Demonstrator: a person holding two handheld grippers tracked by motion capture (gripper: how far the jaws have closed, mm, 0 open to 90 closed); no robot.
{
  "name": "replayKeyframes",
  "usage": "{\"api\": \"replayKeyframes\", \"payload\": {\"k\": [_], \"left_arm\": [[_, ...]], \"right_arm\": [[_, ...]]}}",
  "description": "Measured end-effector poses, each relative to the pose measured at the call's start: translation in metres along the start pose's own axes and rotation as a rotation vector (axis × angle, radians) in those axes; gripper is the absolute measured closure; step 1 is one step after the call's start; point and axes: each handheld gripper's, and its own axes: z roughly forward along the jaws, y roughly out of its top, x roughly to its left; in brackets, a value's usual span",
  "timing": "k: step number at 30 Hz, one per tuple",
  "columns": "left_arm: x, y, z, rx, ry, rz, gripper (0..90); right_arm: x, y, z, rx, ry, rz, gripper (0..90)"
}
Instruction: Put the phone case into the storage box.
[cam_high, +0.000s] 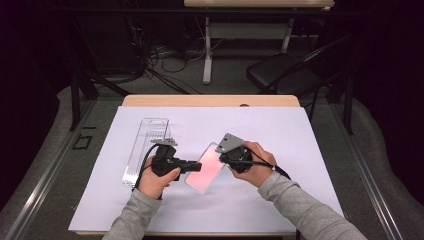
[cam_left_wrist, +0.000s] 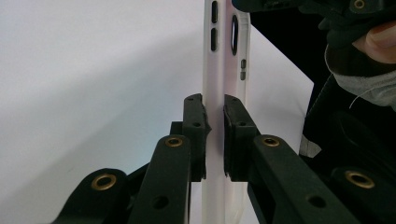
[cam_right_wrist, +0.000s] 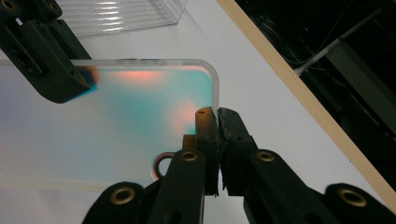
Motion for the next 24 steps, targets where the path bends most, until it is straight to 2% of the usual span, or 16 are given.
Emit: {"api": "replayKeyframes", "payload": {"k": [24], "left_arm": [[-0.0001,0.0004,-0.0019,-0.012,-0.002,-0.009,82.5]], "right_arm": [[-0.0022,0.0008,0.0009,-0.012,0.012,0.013,86.7]]}}
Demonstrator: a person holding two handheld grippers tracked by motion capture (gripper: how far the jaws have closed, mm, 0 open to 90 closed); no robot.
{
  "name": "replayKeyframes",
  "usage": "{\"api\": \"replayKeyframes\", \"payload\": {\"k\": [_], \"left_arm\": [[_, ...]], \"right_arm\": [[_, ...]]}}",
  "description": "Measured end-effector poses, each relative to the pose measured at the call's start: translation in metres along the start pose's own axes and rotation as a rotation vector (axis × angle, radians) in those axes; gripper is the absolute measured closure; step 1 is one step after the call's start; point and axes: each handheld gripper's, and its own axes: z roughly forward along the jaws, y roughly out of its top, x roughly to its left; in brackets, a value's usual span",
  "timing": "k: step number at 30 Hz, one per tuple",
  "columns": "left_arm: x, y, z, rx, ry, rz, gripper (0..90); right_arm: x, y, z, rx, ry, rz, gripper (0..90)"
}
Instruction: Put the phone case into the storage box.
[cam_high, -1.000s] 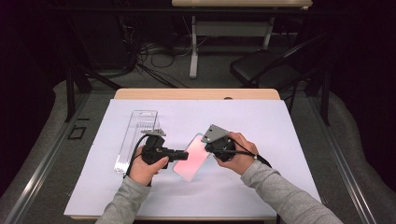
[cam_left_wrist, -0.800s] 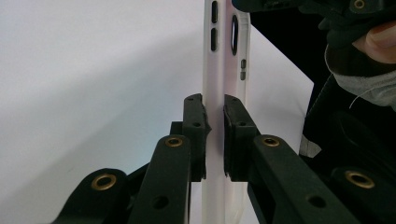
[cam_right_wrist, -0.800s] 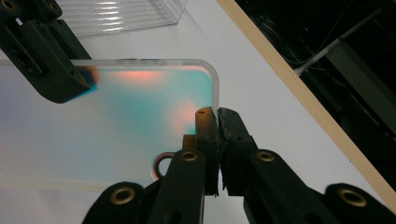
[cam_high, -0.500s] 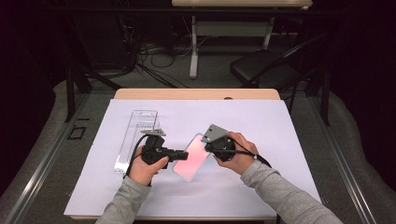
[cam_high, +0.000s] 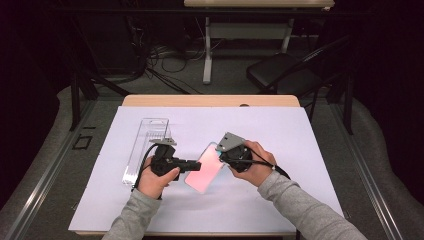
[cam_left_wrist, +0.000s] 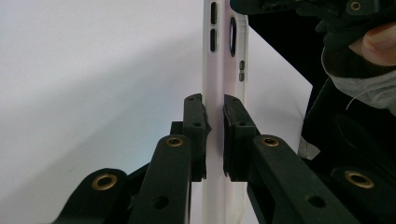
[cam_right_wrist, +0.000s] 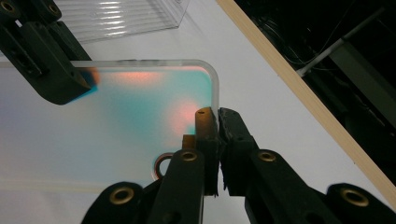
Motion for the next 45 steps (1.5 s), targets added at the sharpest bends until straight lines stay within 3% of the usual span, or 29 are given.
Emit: {"api": "replayKeyframes", "payload": {"k": [12,16,20,24,26,31,38,45], "left_arm": [[0.001,0.000,-0.001,-0.007,0.011,0.005,82.5],[0.001,0.000,-0.002,-0.015,0.017,0.000,82.5],[0.002,0.000,-0.004,-0.022,0.029,0.002,82.5],[0.002,0.000,-0.007,-0.038,0.034,0.005,82.5],[0.002,0.000,-0.009,-0.049,0.038,0.002,82.5],[0.002,0.001,-0.013,-0.069,0.051,0.006,82.5],[0.002,0.001,-0.018,-0.094,0.063,0.012,82.5],[0.001,0.002,-0.026,-0.128,0.071,0.019,82.5]], "right_arm": [[-0.001,0.002,-0.002,-0.028,0.021,0.003,70.8],[-0.002,0.003,-0.003,-0.057,-0.002,-0.022,61.1],[-0.005,0.003,-0.005,-0.075,-0.020,-0.017,56.0],[-0.007,0.003,-0.008,-0.082,-0.051,-0.022,55.0],[-0.007,0.003,-0.010,-0.065,-0.071,-0.027,59.5],[-0.010,0.002,-0.015,-0.069,-0.048,0.020,64.1],[-0.011,0.001,-0.022,-0.089,-0.038,0.034,61.3],[-0.014,-0.004,-0.026,-0.140,-0.035,0.039,51.5]]}}
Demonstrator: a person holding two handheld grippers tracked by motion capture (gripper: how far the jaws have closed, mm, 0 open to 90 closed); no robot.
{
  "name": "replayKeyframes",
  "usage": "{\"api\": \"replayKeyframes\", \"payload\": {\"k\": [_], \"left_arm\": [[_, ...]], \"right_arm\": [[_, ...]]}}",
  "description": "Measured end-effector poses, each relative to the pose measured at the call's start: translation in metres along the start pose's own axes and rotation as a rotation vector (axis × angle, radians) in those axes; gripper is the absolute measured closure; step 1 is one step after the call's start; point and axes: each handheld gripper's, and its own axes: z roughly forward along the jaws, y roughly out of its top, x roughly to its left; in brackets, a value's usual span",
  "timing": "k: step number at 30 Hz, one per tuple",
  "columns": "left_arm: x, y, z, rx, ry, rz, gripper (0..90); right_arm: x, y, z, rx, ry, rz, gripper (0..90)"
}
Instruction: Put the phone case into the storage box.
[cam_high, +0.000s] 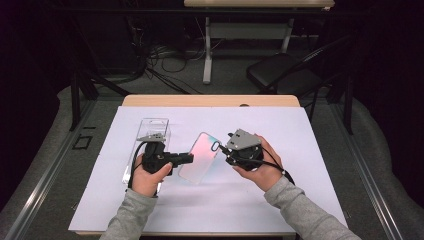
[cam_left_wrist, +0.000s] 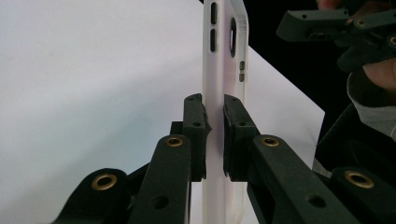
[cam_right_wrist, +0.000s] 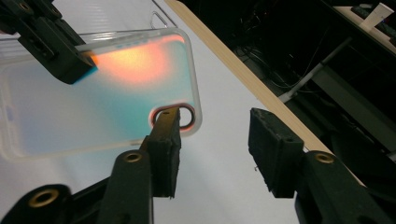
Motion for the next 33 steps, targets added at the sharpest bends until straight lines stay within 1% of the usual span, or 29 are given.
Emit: {"api": "replayKeyframes", "payload": {"k": [2,4,6,7,9,11,13,16,17,24,29,30,33], "left_arm": [[0.000,0.000,-0.002,-0.008,0.003,-0.002,82.5],[0.000,0.000,-0.004,-0.017,0.003,0.000,82.5],[-0.001,0.001,-0.006,-0.028,0.004,-0.001,82.5],[-0.001,0.001,-0.007,-0.028,0.006,0.006,82.5],[-0.001,0.001,-0.008,-0.037,0.004,0.003,82.5],[-0.002,0.002,-0.009,-0.044,0.004,0.007,82.5],[-0.002,0.002,-0.009,-0.050,0.005,0.014,82.5],[-0.003,0.002,-0.010,-0.057,0.006,0.016,82.5],[-0.003,0.002,-0.011,-0.059,0.007,0.018,82.5],[-0.004,0.002,-0.012,-0.078,0.005,0.022,82.5],[-0.006,0.002,-0.013,-0.089,0.000,0.025,82.5],[-0.006,0.002,-0.013,-0.092,-0.002,0.031,82.5],[-0.008,0.002,-0.012,-0.091,-0.002,0.033,82.5]], "right_arm": [[-0.002,-0.002,-0.001,-0.017,0.008,0.024,49.8],[-0.003,-0.004,-0.002,-0.022,0.006,0.040,47.7],[-0.004,-0.006,-0.003,-0.009,0.021,0.071,47.6],[-0.004,-0.007,-0.003,-0.006,0.028,0.091,46.3],[-0.005,-0.010,-0.003,0.006,0.023,0.118,44.1],[-0.006,-0.013,-0.002,0.010,0.035,0.143,37.7],[-0.007,-0.016,-0.001,0.009,0.033,0.154,33.7],[-0.008,-0.020,0.000,-0.002,0.058,0.191,29.7],[-0.008,-0.021,0.000,0.001,0.065,0.200,29.4],[-0.012,-0.028,-0.001,-0.031,0.096,0.282,29.4],[-0.012,-0.037,-0.002,-0.065,0.132,0.355,29.4],[-0.012,-0.039,-0.002,-0.072,0.138,0.363,29.4],[-0.012,-0.045,-0.002,-0.088,0.164,0.406,29.5]]}}
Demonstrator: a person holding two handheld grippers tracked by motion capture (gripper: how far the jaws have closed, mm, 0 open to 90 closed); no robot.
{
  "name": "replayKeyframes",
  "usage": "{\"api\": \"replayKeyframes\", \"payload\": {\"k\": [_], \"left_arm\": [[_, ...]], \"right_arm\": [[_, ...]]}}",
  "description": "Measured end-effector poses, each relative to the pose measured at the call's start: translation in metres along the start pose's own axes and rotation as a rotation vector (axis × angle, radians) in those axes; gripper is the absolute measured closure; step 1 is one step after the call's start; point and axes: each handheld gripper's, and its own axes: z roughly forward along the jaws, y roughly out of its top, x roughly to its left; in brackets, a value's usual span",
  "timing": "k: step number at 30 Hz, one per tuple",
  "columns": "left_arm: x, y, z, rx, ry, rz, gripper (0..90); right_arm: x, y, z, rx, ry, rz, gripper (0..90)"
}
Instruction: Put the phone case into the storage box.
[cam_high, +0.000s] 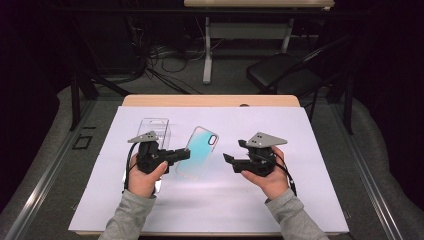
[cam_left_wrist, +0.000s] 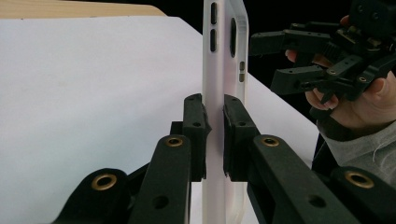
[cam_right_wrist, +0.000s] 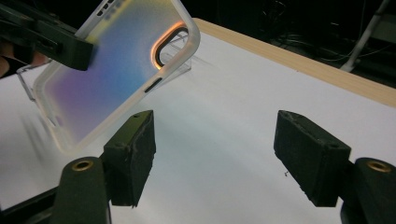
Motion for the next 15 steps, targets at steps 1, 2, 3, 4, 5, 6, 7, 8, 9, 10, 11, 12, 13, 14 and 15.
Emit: {"api": "replayKeyframes", "payload": {"k": [1,2,3,4,5,6,7,8,9,10,11,12,13,14,15], "left_arm": [[-0.0003,-0.0001,0.0004,-0.001,-0.001,-0.001,82.5],[-0.0004,-0.0001,0.0006,0.001,-0.001,0.001,82.5],[-0.0005,-0.0001,0.0008,0.003,-0.003,0.005,82.5],[-0.0007,-0.0002,0.0009,0.004,-0.001,0.006,82.5],[-0.0009,-0.0004,0.0010,0.002,-0.001,0.007,82.5],[-0.0013,-0.0006,0.0008,0.001,-0.002,0.007,82.5],[-0.0017,-0.0009,0.0005,-0.001,-0.002,0.008,82.5],[-0.0019,-0.0012,0.0004,-0.001,-0.003,0.010,82.5],[-0.0022,-0.0015,0.0002,0.000,-0.002,0.011,82.5],[-0.0026,-0.0019,0.0003,-0.003,-0.002,0.012,82.5],[-0.0028,-0.0022,0.0002,-0.002,-0.003,0.014,82.5],[-0.0032,-0.0024,0.0002,-0.003,-0.001,0.017,82.5],[-0.0035,-0.0025,0.0004,-0.006,-0.002,0.016,82.5],[-0.0037,-0.0026,0.0006,-0.009,-0.002,0.018,82.5],[-0.0040,-0.0026,0.0007,-0.011,-0.003,0.019,82.5]], "right_arm": [[-0.0010,-0.0017,0.0001,-0.011,0.010,0.013,29.5],[-0.0011,-0.0029,0.0007,-0.008,0.015,0.020,29.5],[-0.0013,-0.0034,0.0011,0.001,0.013,0.011,29.5],[-0.0016,-0.0039,0.0010,0.001,0.011,0.010,29.5],[-0.0019,-0.0045,0.0010,-0.010,0.019,0.020,29.5],[-0.0021,-0.0048,0.0006,-0.014,0.029,0.030,29.4],[-0.0019,-0.0050,0.0001,-0.018,0.036,0.038,29.4],[-0.0019,-0.0052,-0.0004,-0.026,0.045,0.045,29.4],[-0.0021,-0.0053,-0.0010,-0.032,0.055,0.055,29.2],[-0.0021,-0.0055,-0.0016,-0.036,0.063,0.064,29.1],[-0.0021,-0.0058,-0.0019,-0.040,0.068,0.069,29.0],[-0.0025,-0.0061,-0.0022,-0.043,0.073,0.071,28.9],[-0.0024,-0.0066,-0.0023,-0.047,0.078,0.078,28.9],[-0.0024,-0.0069,-0.0024,-0.046,0.081,0.080,28.8],[-0.0020,-0.0072,-0.0026,-0.044,0.082,0.083,28.9]]}}
